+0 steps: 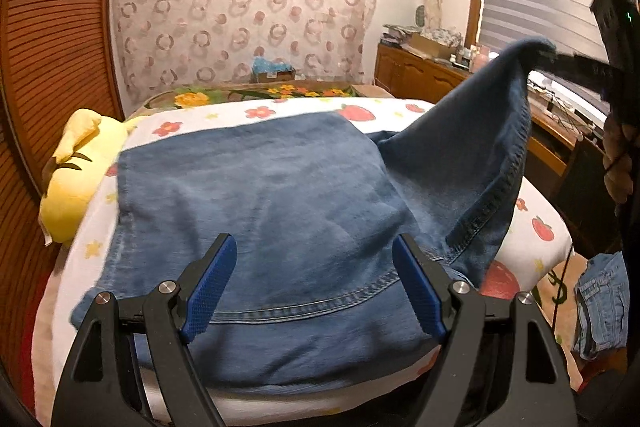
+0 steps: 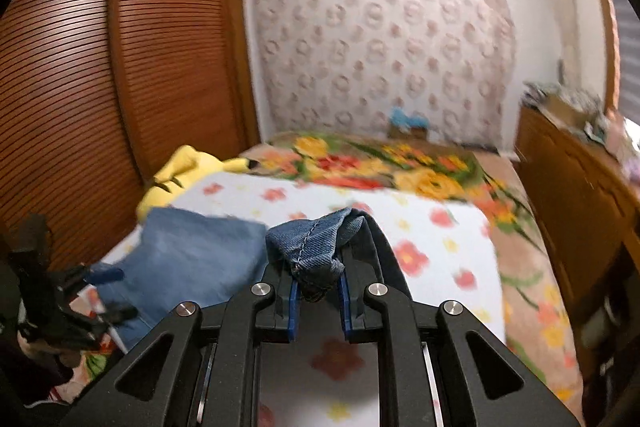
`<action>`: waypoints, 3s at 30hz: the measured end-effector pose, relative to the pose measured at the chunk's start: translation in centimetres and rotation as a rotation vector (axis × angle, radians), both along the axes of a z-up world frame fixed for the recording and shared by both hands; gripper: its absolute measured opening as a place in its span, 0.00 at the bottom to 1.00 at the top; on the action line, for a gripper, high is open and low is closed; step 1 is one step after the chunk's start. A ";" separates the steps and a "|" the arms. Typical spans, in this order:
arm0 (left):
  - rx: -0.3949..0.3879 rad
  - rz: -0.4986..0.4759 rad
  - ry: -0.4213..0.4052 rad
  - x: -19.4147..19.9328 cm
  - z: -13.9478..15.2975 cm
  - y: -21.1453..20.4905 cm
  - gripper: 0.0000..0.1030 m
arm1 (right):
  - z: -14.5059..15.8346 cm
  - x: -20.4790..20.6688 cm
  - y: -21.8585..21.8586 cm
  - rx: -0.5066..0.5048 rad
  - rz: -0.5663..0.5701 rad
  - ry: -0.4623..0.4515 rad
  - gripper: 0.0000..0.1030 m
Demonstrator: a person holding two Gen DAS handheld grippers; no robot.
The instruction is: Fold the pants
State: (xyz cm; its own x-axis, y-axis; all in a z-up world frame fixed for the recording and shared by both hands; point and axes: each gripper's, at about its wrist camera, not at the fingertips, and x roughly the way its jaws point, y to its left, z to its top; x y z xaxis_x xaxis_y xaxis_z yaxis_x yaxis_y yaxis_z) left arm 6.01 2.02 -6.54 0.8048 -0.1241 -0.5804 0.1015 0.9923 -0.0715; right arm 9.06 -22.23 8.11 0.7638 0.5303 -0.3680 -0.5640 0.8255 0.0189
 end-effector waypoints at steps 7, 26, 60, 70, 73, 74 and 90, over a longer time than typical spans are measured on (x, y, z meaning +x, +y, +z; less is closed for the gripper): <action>0.004 0.032 -0.028 -1.0 1.1 1.8 0.78 | 0.7 1.6 5.2 -0.020 0.102 -0.021 0.15; -0.015 0.089 -0.013 -1.8 0.5 4.4 0.78 | -3.7 9.0 9.1 -0.174 0.308 0.128 0.37; 0.050 0.057 0.093 2.9 -2.8 7.7 0.49 | -10.8 10.8 5.3 -0.148 0.247 0.383 0.47; 0.051 0.014 0.076 3.9 -2.6 7.4 0.19 | -9.8 12.2 4.1 -0.076 0.272 0.332 0.03; 0.026 0.012 0.037 3.1 -1.4 7.1 0.13 | -7.9 11.9 4.1 -0.062 0.261 0.272 0.03; 0.009 0.005 0.017 2.6 -0.7 7.0 0.11 | -7.1 11.9 4.1 -0.058 0.259 0.253 0.03; -0.069 -0.047 -0.094 -3.6 5.4 6.0 0.08 | -0.9 15.7 11.7 -0.042 0.309 0.144 0.02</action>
State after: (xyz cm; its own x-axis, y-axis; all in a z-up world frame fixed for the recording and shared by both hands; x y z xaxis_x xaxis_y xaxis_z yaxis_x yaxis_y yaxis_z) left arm 2.45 7.99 -1.11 0.8475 -0.2000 -0.4916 0.1570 0.9793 -0.1278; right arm 24.77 -10.55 7.17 0.5082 0.7104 -0.4869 -0.7815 0.6180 0.0860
